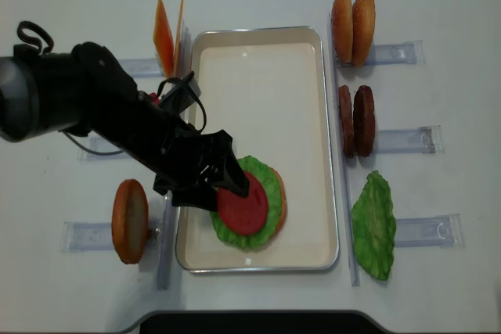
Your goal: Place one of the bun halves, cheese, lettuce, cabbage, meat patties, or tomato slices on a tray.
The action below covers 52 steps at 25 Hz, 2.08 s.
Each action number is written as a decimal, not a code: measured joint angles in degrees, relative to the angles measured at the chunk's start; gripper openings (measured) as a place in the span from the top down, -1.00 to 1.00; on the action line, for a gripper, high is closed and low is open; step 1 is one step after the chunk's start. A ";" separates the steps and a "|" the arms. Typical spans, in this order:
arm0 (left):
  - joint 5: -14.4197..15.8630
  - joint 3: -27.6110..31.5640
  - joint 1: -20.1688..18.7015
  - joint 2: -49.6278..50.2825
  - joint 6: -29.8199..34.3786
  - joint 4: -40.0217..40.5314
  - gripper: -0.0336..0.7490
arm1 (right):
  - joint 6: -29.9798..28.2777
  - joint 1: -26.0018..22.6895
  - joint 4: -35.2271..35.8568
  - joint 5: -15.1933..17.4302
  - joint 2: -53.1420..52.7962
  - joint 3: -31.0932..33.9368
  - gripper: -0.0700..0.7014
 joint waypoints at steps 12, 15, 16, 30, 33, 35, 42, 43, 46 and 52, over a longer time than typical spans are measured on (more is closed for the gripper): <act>7.38 -8.03 0.00 0.00 -8.13 10.54 -0.48 | 0.00 0.00 0.00 0.00 0.00 0.00 -0.39; 11.13 -10.98 0.00 0.00 -10.86 14.44 -0.45 | 0.00 0.00 0.00 0.00 0.00 0.00 -0.39; 12.68 -12.15 0.00 0.00 -12.06 16.12 -0.45 | 0.00 0.00 0.00 0.00 0.00 0.00 -0.39; 21.53 -25.45 0.00 -3.56 -27.04 36.91 -0.44 | 0.00 0.00 0.00 0.00 0.00 0.00 -0.39; 21.65 -25.52 0.00 -4.68 -27.24 41.29 -0.43 | 0.00 0.00 0.00 0.00 0.00 0.00 -0.39; 21.67 -25.52 0.00 -5.20 -27.37 44.40 -0.43 | 0.00 0.00 0.00 0.00 0.00 0.00 -0.39; 21.79 -25.52 3.91 -7.17 -27.17 50.73 -0.43 | 0.00 0.00 0.00 0.00 0.00 0.00 -0.39; 21.79 -25.52 4.66 -7.39 -27.00 51.27 -0.43 | 0.00 0.00 0.00 0.00 0.00 0.00 -0.39; 21.80 -25.52 7.20 -7.88 -26.51 52.70 -0.43 | 0.00 0.00 0.00 0.00 0.00 0.00 -0.39; 21.85 -25.52 12.65 -8.85 -24.57 53.84 -0.43 | 0.00 0.00 0.00 0.00 0.00 0.00 -0.39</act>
